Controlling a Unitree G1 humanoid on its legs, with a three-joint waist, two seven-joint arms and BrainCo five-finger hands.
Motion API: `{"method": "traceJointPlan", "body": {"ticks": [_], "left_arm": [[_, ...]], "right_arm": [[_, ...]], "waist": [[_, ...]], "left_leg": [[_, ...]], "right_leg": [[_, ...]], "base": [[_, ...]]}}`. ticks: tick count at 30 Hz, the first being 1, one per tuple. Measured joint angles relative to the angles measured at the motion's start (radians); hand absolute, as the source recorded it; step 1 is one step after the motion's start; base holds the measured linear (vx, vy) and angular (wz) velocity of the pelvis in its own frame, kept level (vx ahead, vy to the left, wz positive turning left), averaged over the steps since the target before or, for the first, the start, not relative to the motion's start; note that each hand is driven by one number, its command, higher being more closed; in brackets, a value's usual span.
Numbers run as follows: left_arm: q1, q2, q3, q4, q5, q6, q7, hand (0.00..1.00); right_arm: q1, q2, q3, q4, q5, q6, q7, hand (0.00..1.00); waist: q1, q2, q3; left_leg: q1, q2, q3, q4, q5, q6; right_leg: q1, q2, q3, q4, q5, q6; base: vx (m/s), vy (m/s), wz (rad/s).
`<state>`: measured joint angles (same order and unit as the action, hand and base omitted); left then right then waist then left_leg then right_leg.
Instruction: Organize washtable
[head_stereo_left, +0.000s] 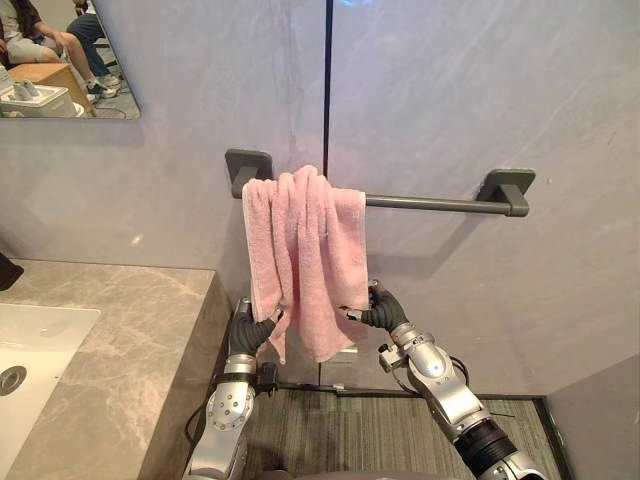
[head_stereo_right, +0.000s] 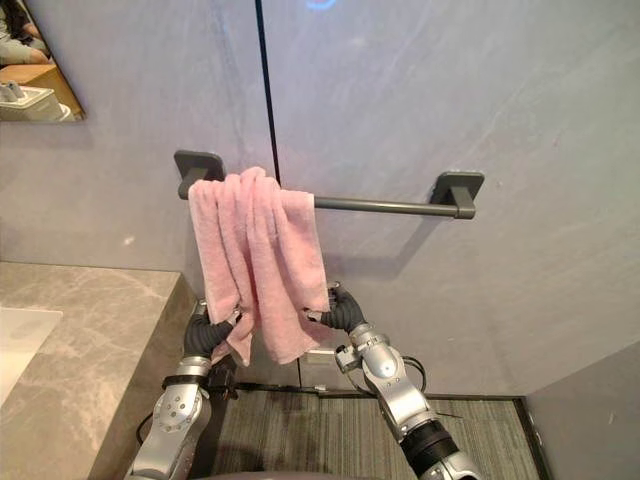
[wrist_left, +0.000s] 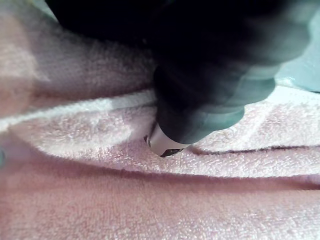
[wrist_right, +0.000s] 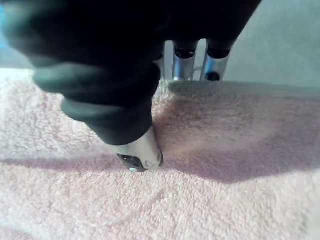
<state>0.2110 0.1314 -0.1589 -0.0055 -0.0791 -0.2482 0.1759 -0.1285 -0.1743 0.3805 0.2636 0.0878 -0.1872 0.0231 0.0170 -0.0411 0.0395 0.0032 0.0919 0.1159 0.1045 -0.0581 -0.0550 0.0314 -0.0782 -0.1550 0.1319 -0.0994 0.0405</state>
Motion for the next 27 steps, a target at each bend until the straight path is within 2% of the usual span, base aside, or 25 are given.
{"method": "traceJointPlan", "body": {"ticks": [13,27], "left_arm": [[0.000,0.000,-0.005,0.000,0.000,0.000,0.000,1.00],[0.000,-0.010,0.065,-0.003,0.000,0.000,-0.001,1.00]], "right_arm": [[0.000,0.000,-0.011,0.000,0.000,0.000,0.000,1.00],[0.013,-0.011,-0.176,-0.098,0.000,-0.003,-0.002,1.00]], "waist": [[-0.001,0.001,-0.001],[-0.001,0.009,0.000]], "left_leg": [[0.003,0.005,-0.001,-0.001,0.001,-0.001],[0.018,0.003,0.015,-0.020,0.000,-0.001]], "right_leg": [[0.011,0.007,-0.003,-0.016,0.007,-0.004],[0.015,0.006,0.009,-0.032,0.012,-0.004]], "base": [[0.00,0.000,0.00],[0.01,0.000,-0.02]]}}
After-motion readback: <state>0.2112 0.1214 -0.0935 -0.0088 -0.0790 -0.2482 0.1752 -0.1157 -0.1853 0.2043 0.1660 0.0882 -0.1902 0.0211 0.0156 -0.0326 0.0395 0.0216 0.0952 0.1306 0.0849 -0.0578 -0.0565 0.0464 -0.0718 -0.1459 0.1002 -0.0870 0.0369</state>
